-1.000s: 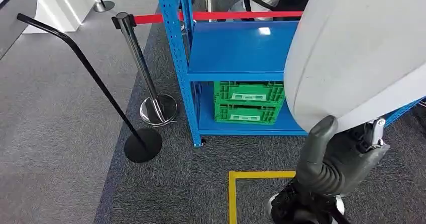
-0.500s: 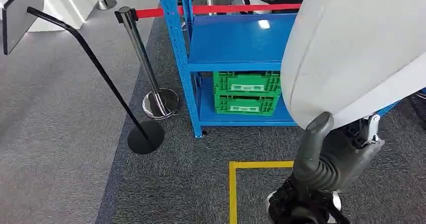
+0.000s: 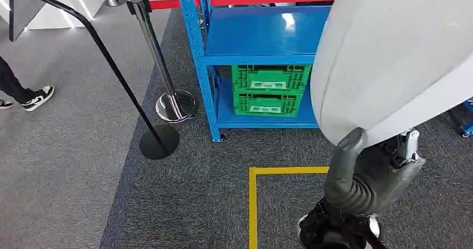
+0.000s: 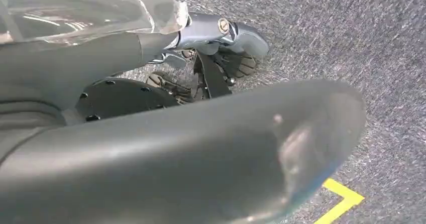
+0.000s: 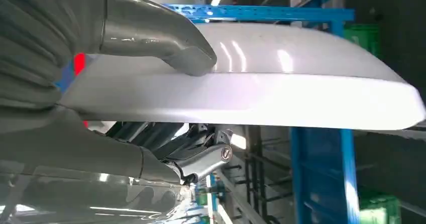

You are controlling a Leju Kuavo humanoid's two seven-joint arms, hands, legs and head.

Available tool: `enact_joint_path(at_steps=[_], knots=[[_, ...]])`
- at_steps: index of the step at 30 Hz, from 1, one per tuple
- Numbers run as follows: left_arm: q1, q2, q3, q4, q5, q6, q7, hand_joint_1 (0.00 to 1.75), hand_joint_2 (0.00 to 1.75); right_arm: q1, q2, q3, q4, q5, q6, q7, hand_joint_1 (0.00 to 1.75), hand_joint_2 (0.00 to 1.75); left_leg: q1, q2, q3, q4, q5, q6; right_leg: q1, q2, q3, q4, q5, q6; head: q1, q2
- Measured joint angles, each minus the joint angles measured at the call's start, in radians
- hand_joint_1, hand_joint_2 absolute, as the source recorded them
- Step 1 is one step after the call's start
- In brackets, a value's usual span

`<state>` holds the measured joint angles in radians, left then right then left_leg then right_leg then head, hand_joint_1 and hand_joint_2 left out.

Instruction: Take the parts from the cabinet and place them on the table.

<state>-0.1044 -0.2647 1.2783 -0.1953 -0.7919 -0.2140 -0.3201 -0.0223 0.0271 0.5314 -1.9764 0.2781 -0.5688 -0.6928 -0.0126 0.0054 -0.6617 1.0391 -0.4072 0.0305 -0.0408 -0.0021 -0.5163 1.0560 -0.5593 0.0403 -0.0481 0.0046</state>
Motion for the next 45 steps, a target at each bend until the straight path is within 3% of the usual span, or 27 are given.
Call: enact_joint_path(at_steps=[1,2,5,7,10,12,13,15,16,17,18,20,21,22,23,25,27,30,31,33,35,36,37,39,41,42,45], knots=[[0.001,0.003,0.000,0.000,-0.001,0.002,0.000,0.00,0.00,-0.002,0.001,0.000,0.000,0.000,0.000,0.000,1.75,1.75,0.003,-0.001,-0.007,0.005,-0.010,-0.005,-0.002,-0.006,-0.010,0.000,0.011,-0.014,0.002,0.000],[0.001,0.002,0.000,0.000,-0.003,0.001,0.000,0.00,0.00,-0.001,0.002,0.000,0.000,-0.001,0.000,0.000,1.75,1.75,0.005,-0.002,-0.015,0.031,-0.067,-0.014,-0.002,-0.005,-0.023,-0.001,0.024,-0.025,-0.003,0.000],[0.000,0.002,0.000,0.000,-0.007,-0.001,0.002,0.00,0.00,0.000,0.002,0.002,-0.001,0.002,-0.003,0.000,1.75,1.75,0.014,-0.002,-0.065,0.237,-0.225,-0.028,-0.001,-0.005,-0.064,0.001,0.059,-0.027,-0.005,0.000],[0.001,0.002,0.000,0.000,-0.007,-0.003,0.002,0.00,0.00,0.002,0.002,0.003,-0.001,0.005,-0.006,0.000,1.75,1.75,0.016,-0.002,-0.053,0.295,-0.217,-0.027,-0.001,-0.007,-0.090,0.001,0.079,-0.023,-0.005,0.000],[-0.001,0.004,0.001,0.000,-0.004,-0.003,0.002,0.00,0.00,0.004,0.003,0.011,-0.001,0.005,-0.006,0.000,1.75,1.75,0.011,-0.006,0.112,0.095,-0.136,-0.004,0.003,-0.006,-0.122,-0.001,0.109,-0.019,-0.005,0.000],[-0.005,0.008,0.001,-0.001,-0.003,-0.003,0.001,0.00,0.00,0.004,0.007,0.015,-0.003,0.005,-0.006,0.000,1.75,1.75,-0.003,-0.012,0.221,-0.065,-0.177,0.018,0.001,-0.006,-0.121,-0.007,0.124,-0.009,-0.003,0.000],[-0.007,0.009,0.001,-0.001,-0.003,-0.003,0.000,0.00,0.00,0.003,0.008,0.016,-0.003,0.005,-0.006,0.000,1.75,1.75,-0.006,-0.013,0.218,-0.064,-0.172,0.010,-0.007,-0.010,-0.120,-0.013,0.135,0.001,-0.004,0.000],[-0.005,0.010,0.001,-0.001,-0.002,-0.003,0.000,0.00,0.00,0.004,0.011,0.018,-0.003,0.005,-0.006,0.000,1.75,1.75,-0.017,-0.013,0.203,-0.073,-0.151,0.019,-0.013,-0.010,-0.116,-0.034,0.161,0.018,-0.005,0.000],[-0.005,0.010,0.002,-0.001,-0.002,-0.003,0.000,0.00,0.00,0.005,0.011,0.017,-0.003,0.004,-0.006,0.000,1.75,1.75,-0.005,-0.011,0.206,-0.103,-0.119,0.024,-0.011,-0.009,-0.119,-0.036,0.164,0.021,-0.004,0.000],[-0.005,0.009,0.002,-0.001,-0.002,-0.002,0.000,0.00,0.00,0.005,0.010,0.017,-0.003,0.002,-0.006,0.000,1.75,1.75,-0.005,-0.004,0.199,-0.110,-0.105,0.018,-0.008,-0.007,-0.129,-0.022,0.130,0.020,-0.002,0.000],[-0.005,0.010,0.002,-0.001,0.001,0.001,0.000,0.00,0.00,0.002,0.010,0.018,-0.003,-0.006,-0.016,0.000,1.75,1.75,-0.005,-0.003,0.183,-0.111,-0.092,0.026,-0.004,-0.006,-0.141,0.020,0.064,0.019,-0.002,0.000],[-0.003,0.006,0.002,-0.001,0.008,0.012,0.000,0.00,0.00,-0.004,0.009,0.017,-0.003,-0.032,-0.053,0.000,1.75,1.75,-0.007,0.001,0.154,-0.109,-0.069,0.026,0.002,-0.005,-0.166,0.163,-0.049,0.023,-0.002,0.000],[-0.002,0.005,0.003,-0.001,0.008,0.019,0.001,0.00,0.00,-0.013,0.008,0.016,-0.003,-0.049,-0.061,0.000,1.75,1.75,-0.008,0.004,0.138,-0.106,-0.057,0.026,0.006,-0.004,-0.173,0.227,-0.063,0.026,-0.001,0.000],[-0.002,0.004,0.003,-0.001,0.008,0.024,0.004,0.00,0.00,-0.022,0.006,0.016,-0.002,-0.058,-0.062,0.000,1.75,1.75,-0.008,0.007,0.118,-0.100,-0.046,0.025,0.009,-0.004,-0.165,0.259,-0.041,0.025,-0.002,0.000],[-0.002,0.003,0.003,-0.001,0.006,0.027,0.006,0.00,0.00,-0.028,0.006,0.016,-0.001,-0.063,-0.062,0.000,1.75,1.75,-0.008,0.009,0.106,-0.093,-0.037,0.024,0.009,-0.004,-0.142,0.250,-0.004,0.024,-0.002,0.000],[-0.002,0.001,0.003,-0.001,-0.002,0.034,0.012,0.00,0.00,-0.038,0.005,0.015,0.002,-0.066,-0.060,0.000,1.75,1.75,-0.008,0.009,0.064,-0.067,-0.024,0.019,0.008,-0.004,-0.033,0.117,0.062,0.021,-0.002,0.000],[-0.002,-0.001,0.002,-0.001,-0.009,0.034,0.005,0.00,0.00,-0.054,0.006,0.015,0.002,-0.065,-0.061,0.000,1.75,1.75,-0.016,0.006,0.032,-0.029,-0.019,0.013,0.012,-0.004,0.066,-0.042,-0.002,0.017,-0.002,0.000],[-0.002,-0.001,0.001,-0.001,-0.018,0.034,-0.005,0.00,0.00,-0.060,0.007,0.015,0.001,-0.058,-0.065,-0.001,1.75,1.75,-0.012,0.007,0.023,-0.029,0.006,-0.003,0.020,-0.003,0.049,-0.045,-0.005,-0.011,-0.003,0.000],[-0.001,0.002,0.002,-0.001,-0.020,0.034,-0.006,0.00,0.00,-0.061,0.007,0.016,0.001,-0.054,-0.066,-0.001,1.75,1.75,-0.011,0.006,0.016,-0.027,0.010,-0.006,0.009,-0.008,0.037,-0.048,0.007,-0.025,0.000,0.000],[-0.001,0.004,0.001,-0.001,-0.022,0.030,-0.012,0.00,0.00,-0.063,0.010,0.016,-0.001,-0.047,-0.066,0.000,1.75,1.75,-0.004,-0.004,-0.002,0.025,-0.086,-0.026,0.008,-0.010,0.015,-0.048,0.030,-0.038,-0.006,0.000],[-0.002,0.010,0.001,-0.001,-0.022,0.025,-0.017,0.00,0.00,-0.059,0.015,0.015,-0.006,-0.034,-0.066,0.000,1.75,1.75,0.008,-0.004,-0.035,0.164,-0.198,-0.040,0.007,-0.010,-0.014,-0.047,0.054,-0.037,-0.008,0.000],[-0.002,0.013,0.001,-0.001,-0.023,0.024,-0.017,0.00,0.00,-0.054,0.016,0.015,-0.008,-0.032,-0.066,0.000,1.75,1.75,0.014,-0.004,-0.048,0.240,-0.224,-0.045,0.007,-0.011,-0.032,-0.046,0.068,-0.034,-0.007,0.000],[-0.002,0.016,0.001,-0.001,-0.025,0.023,-0.017,0.00,0.00,-0.049,0.016,0.014,-0.008,-0.027,-0.066,0.000,1.75,1.75,0.018,-0.004,-0.043,0.271,-0.211,-0.047,0.006,-0.012,-0.043,-0.045,0.079,-0.032,-0.008,0.000],[-0.002,0.020,0.000,-0.001,-0.025,0.021,-0.016,0.00,0.00,-0.038,0.018,0.014,-0.009,-0.018,-0.067,0.000,1.75,1.75,0.024,-0.004,0.020,0.218,-0.141,-0.047,0.004,-0.013,-0.068,-0.045,0.099,-0.025,-0.008,0.000],[-0.005,0.021,0.000,-0.001,-0.024,0.016,-0.015,0.00,0.00,-0.034,0.018,0.013,-0.013,-0.018,-0.067,0.000,1.75,1.75,0.024,-0.006,0.153,0.038,-0.110,-0.042,0.001,-0.012,-0.085,-0.045,0.119,-0.017,-0.008,0.000],[-0.009,0.022,-0.001,-0.001,-0.026,0.013,-0.013,0.00,0.00,-0.031,0.021,0.012,-0.019,-0.012,-0.067,0.000,1.75,1.75,0.020,-0.009,0.222,-0.061,-0.142,-0.037,0.003,-0.012,-0.090,-0.045,0.126,-0.009,-0.007,0.000],[-0.012,0.021,-0.010,-0.001,-0.036,0.007,-0.011,0.00,0.00,-0.022,0.026,0.011,-0.025,0.010,-0.067,0.000,1.75,1.75,0.006,-0.012,0.223,-0.090,-0.154,-0.027,-0.005,-0.015,-0.096,-0.053,0.151,0.013,-0.007,0.000]])
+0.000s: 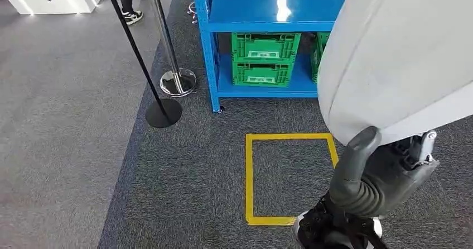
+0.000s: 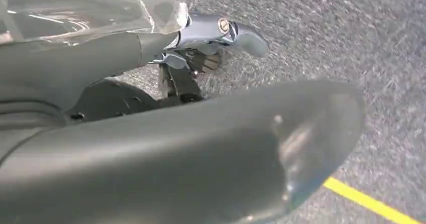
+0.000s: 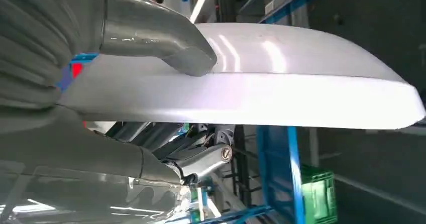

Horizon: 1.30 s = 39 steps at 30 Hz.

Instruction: Take the parts from the cabinet and place them on the table.

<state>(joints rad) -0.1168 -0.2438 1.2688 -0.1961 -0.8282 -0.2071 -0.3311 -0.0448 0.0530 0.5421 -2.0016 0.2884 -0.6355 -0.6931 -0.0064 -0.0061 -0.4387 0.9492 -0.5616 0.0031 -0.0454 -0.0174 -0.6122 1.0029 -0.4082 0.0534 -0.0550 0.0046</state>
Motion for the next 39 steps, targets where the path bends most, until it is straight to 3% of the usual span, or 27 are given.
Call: enact_joint_path(at_steps=[1,2,3,5,6,7,9,10,11,12,13,15,17,19,21,22,23,24,26,27,28,31,33,36,37,38,39], knots=[[0.003,-0.001,-0.002,0.000,0.000,-0.003,-0.002,0.00,0.00,0.008,0.001,-0.002,-0.001,0.007,0.000,0.000,1.75,1.75,-0.003,0.001,-0.009,-0.006,0.011,0.012,-0.002,0.000,0.002,-0.010,0.010,0.010,0.001,0.000],[0.003,-0.002,-0.002,0.000,0.003,-0.008,-0.002,0.00,0.00,0.013,0.000,-0.005,-0.002,0.009,0.000,0.000,1.75,1.75,0.009,0.004,-0.010,-0.016,0.030,0.020,-0.005,0.001,-0.003,0.003,0.003,0.010,0.001,0.000],[0.003,-0.001,-0.002,0.000,0.013,-0.020,-0.002,0.00,0.00,0.020,0.000,-0.007,-0.003,0.009,0.000,0.000,1.75,1.75,0.005,0.008,-0.020,-0.016,0.037,0.028,0.001,0.003,-0.015,0.030,-0.043,0.008,0.003,0.000],[0.002,-0.002,0.004,0.001,0.040,-0.073,-0.002,0.00,0.00,0.029,-0.002,-0.008,-0.003,0.007,0.000,0.000,1.75,1.75,0.000,0.013,-0.040,-0.015,0.053,0.040,0.010,0.006,-0.057,0.171,-0.167,0.004,0.005,0.000],[0.002,-0.003,0.007,0.001,0.046,-0.092,-0.004,0.00,0.00,0.032,-0.002,-0.009,-0.003,0.008,0.000,0.000,1.75,1.75,-0.004,0.015,-0.051,-0.014,0.061,0.043,0.013,0.007,-0.074,0.242,-0.199,0.003,0.004,0.000],[0.003,-0.004,0.009,0.001,0.046,-0.099,-0.005,0.00,0.00,0.034,-0.004,-0.010,-0.003,0.010,0.000,0.000,1.75,1.75,-0.007,0.018,-0.064,-0.012,0.070,0.044,0.016,0.008,-0.081,0.297,-0.195,0.002,0.004,0.000],[0.003,-0.005,0.011,0.001,0.046,-0.103,-0.005,0.00,0.00,0.037,-0.006,-0.013,-0.003,0.023,0.000,0.000,1.75,1.75,-0.009,0.020,-0.092,0.001,0.083,0.042,0.020,0.008,-0.041,0.283,-0.122,-0.005,0.003,0.000],[0.003,-0.005,0.012,0.001,0.046,-0.104,-0.005,0.00,0.00,0.039,-0.007,-0.017,-0.003,0.027,0.000,0.000,1.75,1.75,-0.009,0.019,-0.099,0.011,0.086,0.040,0.020,0.008,0.008,0.220,-0.094,-0.008,0.004,0.000],[0.002,-0.006,0.012,0.001,0.045,-0.104,-0.005,0.00,0.00,0.040,-0.007,-0.019,-0.003,0.028,0.000,0.000,1.75,1.75,-0.009,0.018,-0.109,0.024,0.087,0.038,0.019,0.008,0.076,0.124,-0.088,-0.011,0.004,0.000],[0.002,-0.006,0.012,0.001,0.045,-0.104,-0.005,0.00,0.00,0.039,-0.007,-0.021,-0.003,0.028,0.000,0.000,1.75,1.75,-0.013,0.018,-0.123,0.038,0.086,0.035,0.021,0.008,0.128,0.043,-0.120,-0.011,0.005,0.000],[0.002,-0.007,0.012,0.001,0.044,-0.104,-0.005,0.00,0.00,0.041,-0.007,-0.021,-0.003,0.029,0.000,0.000,1.75,1.75,-0.015,0.016,-0.133,0.052,0.086,0.033,0.023,0.009,0.140,0.017,-0.131,-0.015,0.001,0.000],[0.002,-0.008,0.012,0.001,0.043,-0.104,-0.005,0.00,0.00,0.047,-0.007,-0.022,-0.005,0.030,0.000,0.000,1.75,1.75,-0.015,0.017,-0.147,0.058,0.096,0.021,0.026,0.014,0.124,0.009,-0.145,-0.025,0.001,0.000],[0.003,-0.006,0.012,0.001,0.043,-0.104,-0.005,0.00,0.00,0.052,-0.006,-0.023,-0.007,0.028,0.000,0.000,1.75,1.75,-0.012,0.014,-0.156,0.066,0.091,0.012,0.016,0.011,0.118,0.005,-0.136,-0.039,0.005,0.000],[0.003,-0.008,0.012,0.002,0.042,-0.102,-0.005,0.00,0.00,0.055,-0.006,-0.024,-0.008,0.024,0.000,0.000,1.75,1.75,-0.006,0.008,-0.189,0.148,0.019,-0.006,0.013,0.010,0.110,0.005,-0.127,-0.050,-0.001,0.000],[0.003,-0.008,0.012,0.002,0.040,-0.098,-0.006,0.00,0.00,0.061,-0.008,-0.025,-0.008,0.022,0.000,0.000,1.75,1.75,0.005,0.008,-0.257,0.316,-0.060,-0.017,0.014,0.009,0.096,0.006,-0.117,-0.050,-0.001,0.000],[0.004,-0.008,0.012,0.002,0.040,-0.097,-0.010,0.00,0.00,0.063,-0.009,-0.025,-0.007,0.022,0.000,0.000,1.75,1.75,0.008,0.008,-0.273,0.363,-0.070,-0.019,0.013,0.009,0.091,0.006,-0.113,-0.049,-0.002,0.000],[0.006,-0.008,0.012,0.002,0.040,-0.096,-0.013,0.00,0.00,0.063,-0.010,-0.025,-0.007,0.022,0.000,0.000,1.75,1.75,0.010,0.008,-0.267,0.360,-0.058,-0.019,0.013,0.009,0.088,0.006,-0.110,-0.047,-0.002,0.000],[0.007,-0.008,0.012,0.002,0.039,-0.095,-0.015,0.00,0.00,0.063,-0.011,-0.025,-0.007,0.022,0.000,0.000,1.75,1.75,0.012,0.008,-0.235,0.311,-0.024,-0.018,0.013,0.009,0.086,0.006,-0.108,-0.045,-0.002,0.000],[0.007,-0.008,0.012,0.002,0.035,-0.092,-0.021,0.00,0.00,0.062,-0.011,-0.025,-0.007,0.023,0.000,0.000,1.75,1.75,0.011,0.008,-0.124,0.121,0.057,-0.010,0.013,0.009,0.089,0.006,-0.106,-0.042,-0.002,0.000],[0.006,-0.007,0.012,0.002,0.034,-0.088,-0.021,0.00,0.00,0.062,-0.011,-0.025,-0.007,0.024,0.000,0.000,1.75,1.75,0.008,0.006,-0.085,0.048,0.054,-0.003,0.011,0.009,0.092,0.005,-0.105,-0.039,-0.001,0.000],[0.005,-0.006,0.012,0.002,0.032,-0.084,-0.022,0.00,0.00,0.061,-0.011,-0.025,-0.007,0.025,0.000,0.000,1.75,1.75,0.002,0.006,-0.070,0.034,0.047,-0.002,0.013,0.009,0.086,0.005,-0.100,-0.031,0.000,0.000],[0.006,-0.006,0.012,0.002,0.029,-0.086,-0.025,0.00,0.00,0.061,-0.011,-0.025,-0.007,0.025,0.000,0.000,1.75,1.75,-0.008,0.006,-0.083,0.034,0.053,0.010,0.007,0.010,0.080,-0.003,-0.087,-0.010,-0.001,0.000],[0.005,-0.006,0.012,0.002,0.026,-0.088,-0.030,0.00,0.00,0.062,-0.011,-0.025,-0.007,0.026,0.000,0.000,1.75,1.75,0.001,0.011,-0.073,0.000,0.076,0.031,0.009,0.010,0.069,0.017,-0.105,-0.004,0.002,0.000],[0.005,-0.008,0.012,0.002,0.024,-0.087,-0.029,0.00,0.00,0.063,-0.014,-0.025,-0.006,0.026,0.000,0.000,1.75,1.75,-0.003,0.012,-0.083,0.000,0.082,0.042,0.012,0.013,-0.030,0.230,-0.215,0.000,0.003,0.000],[0.006,-0.008,0.012,0.002,0.024,-0.087,-0.028,0.00,0.00,0.063,-0.016,-0.026,-0.004,0.026,0.000,0.000,1.75,1.75,-0.005,0.013,-0.087,0.002,0.084,0.043,0.014,0.013,-0.059,0.296,-0.234,0.002,0.003,0.000],[0.006,-0.008,0.012,0.002,0.023,-0.087,-0.028,0.00,0.00,0.063,-0.017,-0.026,-0.003,0.026,0.000,0.000,1.75,1.75,-0.005,0.013,-0.089,0.004,0.085,0.043,0.015,0.013,-0.064,0.308,-0.226,0.001,0.003,0.000],[0.006,-0.008,0.012,0.002,0.024,-0.087,-0.027,0.00,0.00,0.063,-0.018,-0.025,-0.001,0.025,0.000,0.000,1.75,1.75,-0.005,0.012,-0.091,0.007,0.086,0.043,0.015,0.013,-0.042,0.270,-0.198,-0.001,0.003,0.000]])
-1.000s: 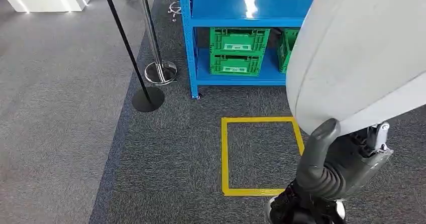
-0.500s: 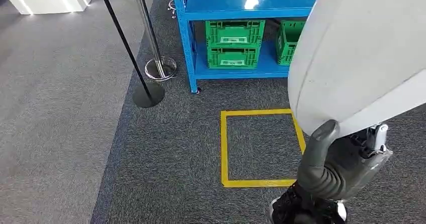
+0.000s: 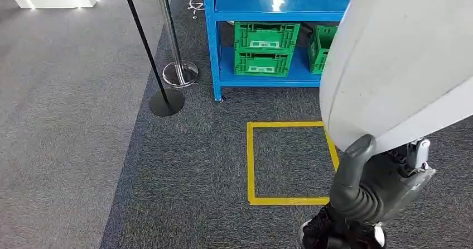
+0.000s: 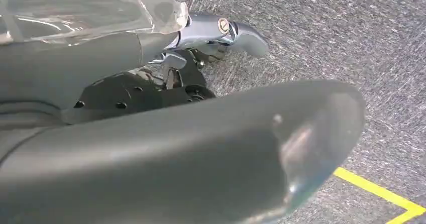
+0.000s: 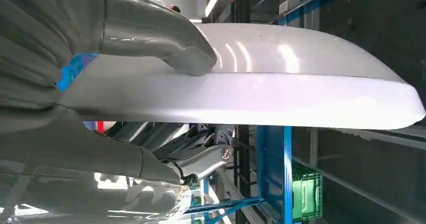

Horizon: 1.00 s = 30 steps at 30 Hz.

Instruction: Take the parts from the cabinet and place them on the table.

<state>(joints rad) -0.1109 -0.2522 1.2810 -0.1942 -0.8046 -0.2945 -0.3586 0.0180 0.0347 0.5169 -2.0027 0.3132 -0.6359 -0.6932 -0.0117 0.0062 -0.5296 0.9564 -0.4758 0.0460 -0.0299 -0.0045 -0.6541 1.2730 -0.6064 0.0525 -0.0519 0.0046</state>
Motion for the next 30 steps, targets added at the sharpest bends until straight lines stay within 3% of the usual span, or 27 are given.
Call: enact_joint_path(at_steps=[2,3,4,7,9,10,12,13,14,15,17,18,19,22,23,24,25,27,28,29,30], knots=[[0.000,-0.001,0.000,0.000,0.000,0.000,0.000,0.00,0.00,0.000,-0.002,0.000,0.002,-0.008,0.000,0.000,1.75,1.75,0.001,-0.003,-0.002,0.012,-0.002,-0.003,0.000,0.000,0.099,-0.182,0.085,-0.006,0.000,0.000],[0.000,-0.001,0.000,0.000,0.000,0.000,0.000,0.00,0.00,-0.001,-0.002,0.000,0.002,-0.016,0.000,0.000,1.75,1.75,0.000,-0.004,-0.007,0.022,-0.006,-0.009,0.000,0.000,0.136,-0.259,0.098,-0.009,0.001,0.000],[-0.001,-0.001,0.000,0.000,0.000,0.000,0.000,0.00,0.00,-0.001,-0.003,0.000,0.003,-0.031,0.000,0.000,1.75,1.75,-0.009,-0.005,-0.017,0.035,-0.012,-0.016,0.003,0.001,0.136,-0.269,0.088,-0.014,-0.001,0.000],[-0.001,-0.002,0.000,0.000,0.001,0.000,0.000,0.00,0.00,0.000,-0.007,0.000,0.004,-0.054,0.000,0.000,1.75,1.75,-0.002,-0.005,-0.022,0.031,-0.005,-0.027,0.011,0.003,0.127,-0.267,0.097,-0.030,-0.001,0.000],[-0.001,-0.002,0.000,0.000,0.001,0.000,0.000,0.00,0.00,-0.001,-0.007,0.000,0.004,-0.056,0.000,0.000,1.75,1.75,0.000,-0.006,-0.028,0.047,-0.020,-0.036,0.000,0.000,0.131,-0.271,0.104,-0.040,0.000,0.000],[-0.001,-0.003,0.000,0.000,0.001,0.000,0.000,0.00,0.00,-0.001,-0.007,0.000,0.005,-0.058,0.000,0.000,1.75,1.75,0.002,-0.006,-0.050,0.089,-0.056,-0.044,-0.003,-0.001,0.129,-0.271,0.106,-0.044,-0.005,0.000],[-0.001,-0.003,0.000,0.000,0.001,0.000,-0.001,0.00,0.00,-0.001,-0.007,0.000,0.005,-0.069,0.000,0.000,1.75,1.75,0.012,-0.006,-0.121,0.249,-0.137,-0.056,-0.003,-0.001,0.120,-0.271,0.109,-0.047,-0.003,0.000],[-0.001,-0.003,0.000,0.000,0.001,0.000,-0.001,0.00,0.00,0.000,-0.008,0.000,0.007,-0.077,0.000,0.000,1.75,1.75,0.016,-0.005,-0.159,0.334,-0.166,-0.059,-0.003,0.001,0.116,-0.270,0.111,-0.045,-0.003,0.000],[0.000,-0.002,0.000,0.000,0.001,0.000,-0.002,0.00,0.00,0.000,-0.010,0.000,0.010,-0.079,0.000,0.000,1.75,1.75,0.019,-0.005,-0.171,0.362,-0.165,-0.061,-0.003,0.005,0.115,-0.270,0.112,-0.043,-0.002,0.000],[0.001,-0.002,0.000,0.000,0.001,0.000,-0.002,0.00,0.00,0.000,-0.011,0.000,0.010,-0.081,0.000,0.000,1.75,1.75,0.020,-0.006,-0.156,0.334,-0.142,-0.060,-0.004,0.010,0.114,-0.270,0.113,-0.041,-0.002,0.000],[0.001,-0.002,0.000,0.000,0.002,-0.001,-0.003,0.00,0.00,-0.002,-0.012,0.000,0.011,-0.093,0.000,0.000,1.75,1.75,0.021,-0.015,-0.063,0.161,-0.056,-0.054,-0.005,0.025,0.116,-0.270,0.115,-0.038,-0.002,0.000],[0.001,-0.002,0.000,0.000,0.002,-0.001,-0.005,0.00,0.00,-0.002,-0.012,0.000,0.011,-0.096,0.000,0.000,1.75,1.75,0.020,-0.045,-0.013,0.068,-0.021,-0.048,-0.006,0.033,0.117,-0.271,0.117,-0.035,-0.002,0.000],[0.000,0.001,0.000,0.000,0.003,-0.001,-0.005,0.00,0.00,-0.002,-0.011,0.000,0.011,-0.096,0.000,0.000,1.75,1.75,0.020,-0.091,0.011,0.024,-0.036,-0.041,-0.005,0.039,0.112,-0.271,0.120,-0.029,0.000,0.000],[0.001,0.000,0.000,0.000,0.003,-0.002,-0.006,0.00,0.00,-0.005,-0.010,0.000,0.012,-0.095,0.001,0.000,1.75,1.75,0.009,-0.064,0.008,0.023,-0.035,-0.036,-0.017,0.067,0.102,-0.277,0.131,-0.006,-0.002,0.000],[0.001,0.001,0.000,0.000,0.003,-0.003,-0.006,0.00,0.00,-0.006,-0.010,0.000,0.012,-0.095,0.001,0.000,1.75,1.75,0.008,-0.053,0.012,0.010,-0.026,-0.026,-0.016,0.078,0.100,-0.287,0.138,0.004,-0.003,0.000],[0.000,0.001,0.000,0.000,0.003,-0.003,-0.006,0.00,0.00,-0.006,-0.010,0.000,0.013,-0.095,0.001,0.000,1.75,1.75,0.017,-0.035,0.027,-0.011,-0.012,-0.018,-0.017,0.057,0.097,-0.271,0.132,0.001,0.000,0.000],[-0.001,0.001,0.000,0.000,0.003,-0.004,-0.007,0.00,0.00,-0.010,-0.011,0.000,0.013,-0.095,0.001,0.000,1.75,1.75,0.015,-0.027,0.027,-0.015,-0.010,-0.012,-0.011,0.031,0.077,-0.236,0.105,0.000,0.002,0.000],[0.001,0.001,0.000,0.000,0.003,-0.005,-0.007,0.00,0.00,-0.013,-0.011,0.001,0.017,-0.094,0.002,0.000,1.75,1.75,0.012,0.000,0.023,-0.014,-0.008,-0.007,-0.008,0.021,0.004,-0.082,0.023,0.002,0.003,0.000],[0.002,0.001,0.000,0.000,0.003,-0.006,-0.007,0.00,0.00,-0.013,-0.012,0.000,0.019,-0.094,0.002,0.000,1.75,1.75,0.010,0.012,0.021,-0.013,-0.008,-0.006,-0.006,0.021,-0.031,-0.007,-0.005,0.005,0.003,0.000],[0.002,0.001,0.000,0.000,0.003,-0.008,-0.007,0.00,0.00,-0.013,-0.013,0.000,0.021,-0.094,0.002,0.000,1.75,1.75,0.009,0.025,0.018,-0.010,-0.008,-0.006,-0.006,0.020,-0.051,0.039,-0.012,0.007,0.003,0.000],[0.002,0.001,0.000,0.000,0.003,-0.009,-0.008,0.00,0.00,-0.013,-0.014,0.000,0.023,-0.094,0.002,0.000,1.75,1.75,0.009,0.038,0.017,-0.008,-0.008,-0.007,-0.006,0.017,-0.041,0.025,0.005,0.006,0.004,0.000]])
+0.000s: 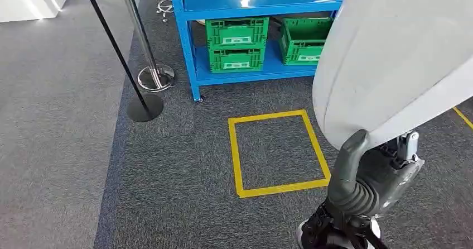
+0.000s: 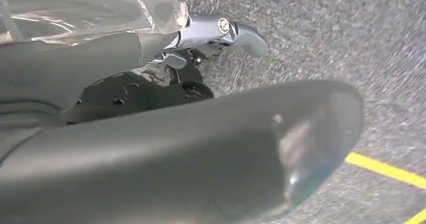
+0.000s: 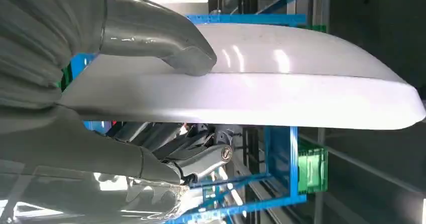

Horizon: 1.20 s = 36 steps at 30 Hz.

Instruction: Take the parts from the cabinet and place them on the table.

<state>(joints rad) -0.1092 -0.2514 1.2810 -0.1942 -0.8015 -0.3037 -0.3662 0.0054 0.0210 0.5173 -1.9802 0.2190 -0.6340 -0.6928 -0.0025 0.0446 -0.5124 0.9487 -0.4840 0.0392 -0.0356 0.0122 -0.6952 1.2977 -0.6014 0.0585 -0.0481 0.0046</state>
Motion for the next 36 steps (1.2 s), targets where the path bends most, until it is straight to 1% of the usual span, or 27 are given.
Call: enact_joint_path(at_steps=[2,3,4,5,8,9,10,11,13,14,15,17,18,19,20,22,24,25,26,27,29,30,32,33,34,35,36], knots=[[-0.001,-0.001,0.000,0.000,0.000,0.000,0.000,0.00,0.00,0.000,-0.001,0.000,0.001,0.000,0.000,0.000,1.75,1.75,0.003,0.020,-0.001,0.010,-0.006,-0.006,-0.001,-0.021,0.086,-0.152,0.075,0.000,0.000,0.000],[-0.001,-0.002,0.000,0.000,0.000,0.000,0.000,0.00,0.00,-0.001,-0.001,0.000,0.001,0.000,0.000,0.000,1.75,1.75,0.004,0.027,-0.002,0.020,-0.012,-0.012,-0.002,-0.053,0.138,-0.245,0.108,0.003,0.000,0.000],[-0.001,0.001,0.000,0.000,0.000,0.000,0.000,0.00,0.00,-0.004,-0.001,0.000,0.001,0.000,0.000,0.000,1.75,1.75,-0.005,0.035,-0.008,0.036,-0.022,-0.022,0.003,-0.089,0.156,-0.285,0.096,-0.001,0.000,0.000],[-0.002,0.001,0.000,0.000,0.000,-0.001,-0.001,0.00,0.00,-0.003,0.000,0.000,0.002,0.000,0.000,0.000,1.75,1.75,-0.003,0.040,-0.012,0.045,-0.031,-0.026,0.002,-0.070,0.151,-0.284,0.103,-0.013,-0.003,0.000],[-0.003,0.000,0.000,0.000,0.000,-0.002,-0.001,0.00,0.00,-0.005,0.000,-0.001,0.002,0.002,0.000,0.000,1.75,1.75,0.000,0.062,-0.005,0.038,-0.026,-0.034,0.006,-0.043,0.142,-0.279,0.107,-0.030,-0.003,0.000],[-0.004,0.000,0.000,0.000,0.000,-0.002,-0.001,0.00,0.00,-0.005,0.000,-0.001,0.002,0.003,0.000,0.000,1.75,1.75,0.004,0.049,-0.009,0.043,-0.033,-0.040,0.000,-0.034,0.145,-0.281,0.112,-0.037,-0.002,0.000],[-0.004,0.000,0.000,0.000,0.000,-0.002,-0.001,0.00,0.00,-0.007,0.001,-0.002,0.002,0.003,0.001,0.000,1.75,1.75,0.006,0.002,-0.020,0.067,-0.063,-0.048,-0.001,-0.027,0.141,-0.281,0.115,-0.043,-0.004,0.000],[-0.004,-0.001,0.000,0.000,0.000,-0.002,0.000,0.00,0.00,-0.006,0.002,0.000,0.002,0.007,0.001,0.000,1.75,1.75,0.007,-0.024,-0.045,0.125,-0.104,-0.051,-0.001,-0.019,0.136,-0.281,0.119,-0.047,-0.004,0.000],[-0.002,-0.001,0.000,0.000,0.000,-0.002,0.006,0.00,0.00,-0.002,0.003,-0.001,0.003,0.018,0.001,0.000,1.75,1.75,0.008,-0.038,-0.126,0.305,-0.185,-0.053,0.001,0.004,0.125,-0.280,0.124,-0.051,-0.003,0.000],[0.000,-0.001,0.000,0.000,0.000,-0.002,0.007,0.00,0.00,0.003,0.003,-0.001,0.004,0.023,0.001,0.000,1.75,1.75,0.007,-0.039,-0.149,0.350,-0.193,-0.052,0.004,0.015,0.121,-0.280,0.127,-0.051,-0.003,0.000],[0.001,-0.001,0.000,0.000,0.000,-0.002,0.011,0.00,0.00,0.009,0.003,-0.001,0.004,0.026,0.001,0.000,1.75,1.75,0.005,-0.040,-0.149,0.350,-0.179,-0.047,0.007,0.028,0.120,-0.280,0.129,-0.051,-0.003,0.000],[0.001,-0.005,0.001,0.000,0.000,-0.002,0.016,0.00,0.00,0.016,0.004,-0.002,0.004,0.032,0.002,0.000,1.75,1.75,0.000,-0.053,-0.089,0.225,-0.102,-0.026,0.015,0.055,0.118,-0.281,0.134,-0.052,-0.003,0.000],[0.000,-0.006,0.001,0.000,0.000,-0.002,0.018,0.00,0.00,0.018,0.007,-0.002,0.003,0.038,0.002,0.000,1.75,1.75,-0.008,-0.080,-0.042,0.129,-0.057,-0.004,0.021,0.068,0.118,-0.282,0.137,-0.053,-0.003,0.000],[0.000,-0.006,0.000,0.000,0.000,-0.002,0.022,0.00,0.00,0.018,0.010,-0.002,0.003,0.041,0.002,0.000,1.75,1.75,-0.023,-0.140,-0.002,0.048,-0.033,0.029,0.012,0.081,0.116,-0.282,0.141,-0.055,-0.003,0.000],[0.001,-0.003,0.000,0.001,-0.001,-0.002,0.024,0.00,0.00,0.018,0.012,-0.002,0.003,0.041,0.002,-0.001,1.75,1.75,-0.024,-0.148,0.002,0.041,-0.042,0.039,0.021,0.090,0.113,-0.283,0.145,-0.046,0.006,0.000],[0.001,-0.007,0.000,0.001,-0.001,-0.002,0.024,0.00,0.00,0.025,0.014,-0.003,0.003,0.041,0.002,0.000,1.75,1.75,-0.032,-0.127,0.002,0.035,-0.038,0.041,0.004,0.116,0.104,-0.286,0.152,-0.035,0.001,0.000],[-0.001,-0.008,0.001,0.000,0.000,-0.002,0.024,0.00,0.00,0.029,0.016,-0.003,-0.001,0.041,0.002,-0.001,1.75,1.75,-0.031,-0.097,0.015,0.000,-0.018,0.051,0.012,0.141,0.098,-0.303,0.167,-0.021,0.000,0.000],[-0.003,-0.008,0.001,0.000,0.000,-0.002,0.024,0.00,0.00,0.033,0.016,-0.004,-0.002,0.042,0.002,-0.001,1.75,1.75,-0.020,-0.073,0.033,-0.025,-0.001,0.036,0.017,0.086,0.090,-0.282,0.154,-0.026,0.003,0.000],[-0.002,-0.010,0.001,0.000,0.000,-0.002,0.024,0.00,0.00,0.029,0.015,-0.004,-0.002,0.043,0.003,-0.002,1.75,1.75,-0.019,-0.063,0.034,-0.033,0.004,0.039,0.019,0.042,0.070,-0.239,0.118,-0.025,0.013,0.000],[0.000,-0.011,0.001,0.000,0.000,-0.002,0.024,0.00,0.00,0.030,0.016,-0.003,-0.002,0.044,0.004,-0.001,1.75,1.75,-0.018,-0.044,0.031,-0.033,0.005,0.036,0.018,0.016,0.035,-0.164,0.073,-0.018,0.012,0.000],[0.004,-0.013,0.002,0.000,0.000,-0.002,0.025,0.00,0.00,0.040,0.015,-0.006,-0.002,0.048,0.006,-0.001,1.75,1.75,-0.017,-0.010,0.024,-0.026,0.001,0.031,0.012,0.001,-0.023,-0.028,0.015,-0.004,0.013,0.000],[0.004,-0.014,0.002,0.000,0.002,-0.002,0.024,0.00,0.00,0.044,0.015,-0.008,-0.002,0.054,0.006,-0.001,1.75,1.75,-0.016,0.007,0.020,-0.022,-0.001,0.028,0.007,-0.002,-0.030,-0.005,0.014,0.003,0.013,0.000],[0.003,-0.014,0.003,0.000,0.002,-0.003,0.021,0.00,0.00,0.047,0.015,-0.008,-0.002,0.061,0.004,-0.001,1.75,1.75,-0.007,0.035,0.015,-0.007,-0.009,0.015,-0.001,-0.014,0.035,-0.105,0.068,0.013,0.012,0.000],[0.002,-0.013,0.003,0.000,0.002,-0.003,0.020,0.00,0.00,0.048,0.016,-0.008,-0.002,0.062,0.003,-0.001,1.75,1.75,0.000,0.048,0.010,0.010,-0.019,0.002,-0.005,-0.034,0.094,-0.202,0.105,0.022,0.013,0.000],[0.002,-0.011,0.003,0.000,0.002,-0.005,0.018,0.00,0.00,0.047,0.016,-0.008,-0.002,0.063,0.002,-0.001,1.75,1.75,0.002,0.059,0.004,0.035,-0.032,-0.013,-0.009,-0.076,0.133,-0.280,0.111,0.029,0.014,0.000],[0.001,-0.002,0.003,-0.002,0.000,-0.006,0.017,0.00,0.00,0.051,0.017,-0.008,-0.002,0.066,0.002,0.000,1.75,1.75,-0.004,0.066,-0.011,0.051,-0.046,-0.024,-0.008,-0.090,0.125,-0.260,0.113,0.021,0.015,0.000],[0.001,-0.005,0.002,-0.001,-0.004,-0.011,0.016,0.00,0.00,0.053,0.019,-0.009,-0.005,0.071,0.002,0.000,1.75,1.75,-0.003,0.072,-0.010,0.059,-0.055,-0.026,-0.004,-0.076,0.121,-0.250,0.107,-0.003,0.011,0.000]])
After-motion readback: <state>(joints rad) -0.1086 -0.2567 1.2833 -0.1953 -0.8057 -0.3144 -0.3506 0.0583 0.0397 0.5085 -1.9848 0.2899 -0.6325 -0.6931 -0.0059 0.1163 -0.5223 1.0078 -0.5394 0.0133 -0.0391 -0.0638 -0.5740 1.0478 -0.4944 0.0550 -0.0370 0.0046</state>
